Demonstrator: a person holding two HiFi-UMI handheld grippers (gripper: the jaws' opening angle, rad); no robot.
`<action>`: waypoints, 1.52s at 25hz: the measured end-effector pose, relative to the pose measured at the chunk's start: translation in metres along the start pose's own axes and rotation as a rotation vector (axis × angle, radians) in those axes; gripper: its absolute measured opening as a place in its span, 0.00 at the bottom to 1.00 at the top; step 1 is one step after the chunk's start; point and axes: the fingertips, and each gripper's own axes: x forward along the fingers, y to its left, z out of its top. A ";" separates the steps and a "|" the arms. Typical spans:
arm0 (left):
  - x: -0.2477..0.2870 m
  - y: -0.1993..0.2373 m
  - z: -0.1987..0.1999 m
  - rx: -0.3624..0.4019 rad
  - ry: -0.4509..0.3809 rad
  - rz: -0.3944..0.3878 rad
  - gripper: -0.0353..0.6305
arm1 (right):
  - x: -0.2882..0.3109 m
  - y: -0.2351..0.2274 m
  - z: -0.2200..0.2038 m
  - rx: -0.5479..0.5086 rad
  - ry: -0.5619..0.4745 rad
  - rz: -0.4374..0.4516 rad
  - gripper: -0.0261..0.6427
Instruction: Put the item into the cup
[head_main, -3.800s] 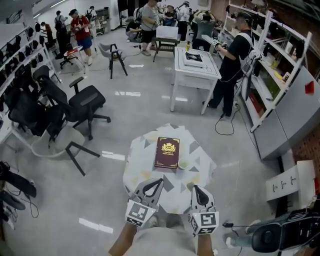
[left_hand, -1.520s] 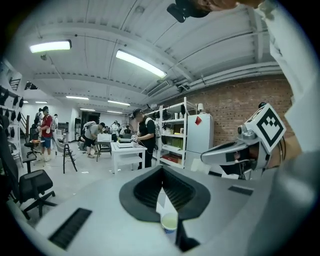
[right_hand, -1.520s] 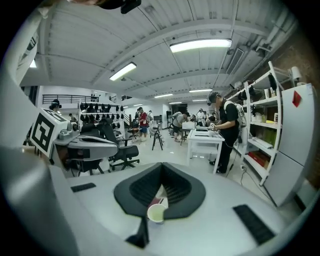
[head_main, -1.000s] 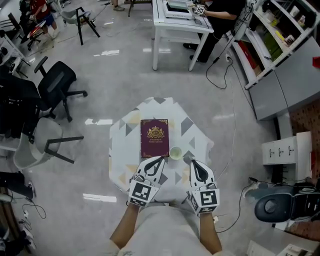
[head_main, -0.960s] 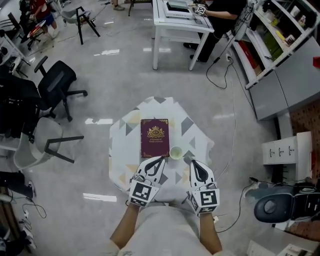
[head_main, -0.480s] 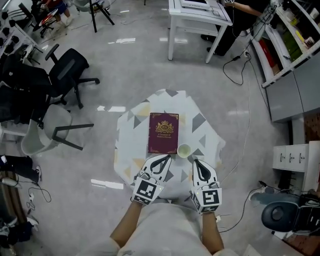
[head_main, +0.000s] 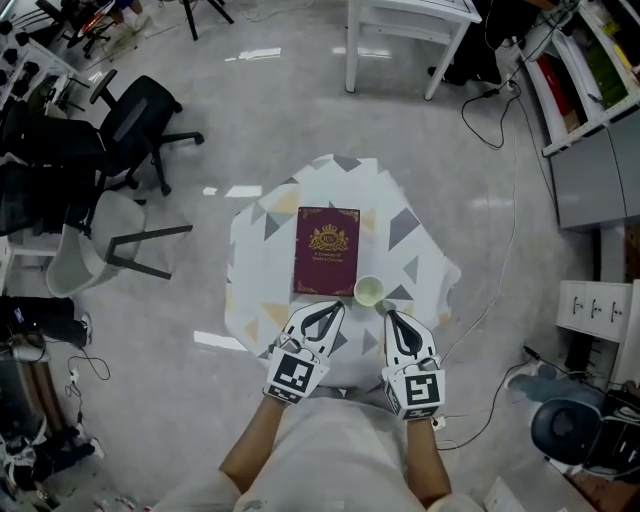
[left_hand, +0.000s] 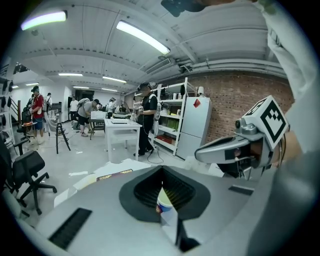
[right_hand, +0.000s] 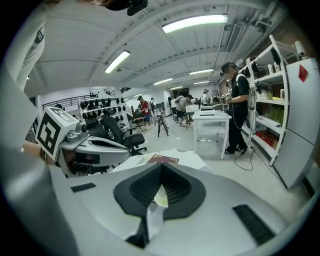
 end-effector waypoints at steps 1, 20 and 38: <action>0.002 0.000 -0.001 -0.001 0.004 0.000 0.07 | 0.001 -0.001 -0.001 0.002 0.003 0.001 0.05; 0.027 -0.008 -0.036 -0.043 0.055 0.012 0.07 | 0.019 -0.006 -0.020 0.000 0.024 0.046 0.05; 0.046 -0.009 -0.058 -0.066 0.087 -0.006 0.07 | 0.043 -0.008 -0.046 0.014 0.072 0.062 0.05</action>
